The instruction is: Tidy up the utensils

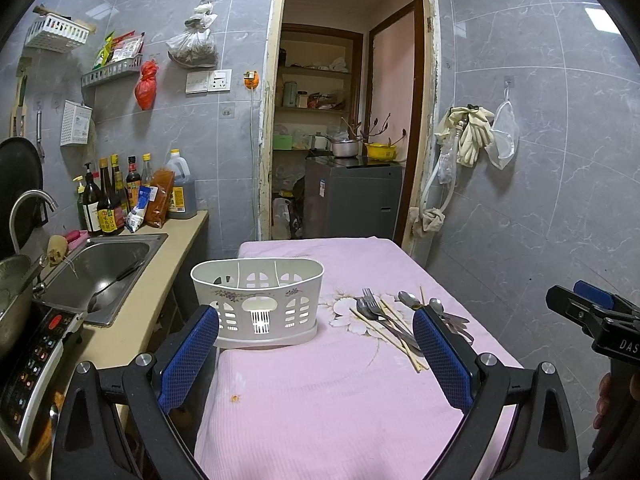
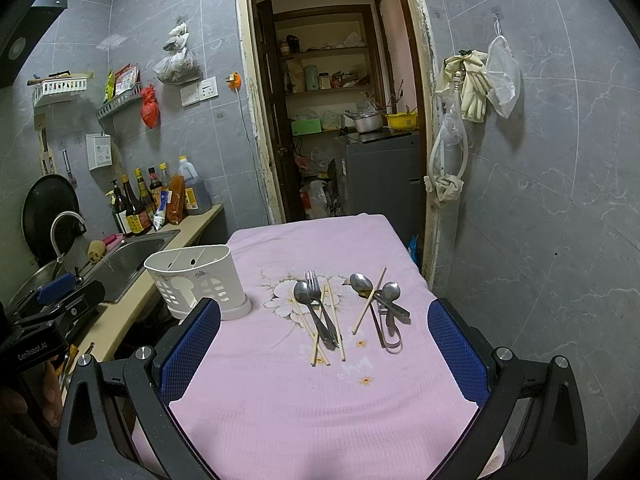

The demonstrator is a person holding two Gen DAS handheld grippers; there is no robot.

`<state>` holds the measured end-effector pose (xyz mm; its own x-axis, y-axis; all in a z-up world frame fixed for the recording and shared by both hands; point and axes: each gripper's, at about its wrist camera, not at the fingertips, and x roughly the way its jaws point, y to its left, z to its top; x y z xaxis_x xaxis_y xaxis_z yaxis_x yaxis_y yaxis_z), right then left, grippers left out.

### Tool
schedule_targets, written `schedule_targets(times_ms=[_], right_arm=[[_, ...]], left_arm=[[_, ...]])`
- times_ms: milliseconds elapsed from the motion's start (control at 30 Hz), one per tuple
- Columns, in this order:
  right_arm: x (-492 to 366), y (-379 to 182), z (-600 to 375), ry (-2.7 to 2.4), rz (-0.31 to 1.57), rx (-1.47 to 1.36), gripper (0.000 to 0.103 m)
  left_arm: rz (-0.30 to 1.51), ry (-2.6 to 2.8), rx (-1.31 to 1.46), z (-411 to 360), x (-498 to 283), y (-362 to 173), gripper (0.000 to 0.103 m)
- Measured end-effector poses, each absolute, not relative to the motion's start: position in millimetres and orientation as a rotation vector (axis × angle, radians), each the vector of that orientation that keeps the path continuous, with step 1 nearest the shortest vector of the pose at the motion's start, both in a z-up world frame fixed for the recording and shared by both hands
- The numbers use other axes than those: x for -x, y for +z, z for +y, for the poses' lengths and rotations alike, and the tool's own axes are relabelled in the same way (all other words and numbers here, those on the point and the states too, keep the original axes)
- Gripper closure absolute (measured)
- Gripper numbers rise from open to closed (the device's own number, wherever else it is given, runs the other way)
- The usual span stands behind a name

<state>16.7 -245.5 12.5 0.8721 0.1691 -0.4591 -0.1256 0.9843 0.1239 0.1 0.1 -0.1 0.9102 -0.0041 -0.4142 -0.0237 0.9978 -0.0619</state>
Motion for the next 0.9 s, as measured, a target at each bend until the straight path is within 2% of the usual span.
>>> schedule_targets(times_ms=[900], right_arm=[[-15.8, 14.1, -242.5, 0.149, 0.494, -0.093, 0.001]], left_arm=[[0.431, 0.008, 0.067, -0.4, 0.2, 0.2, 0.005]])
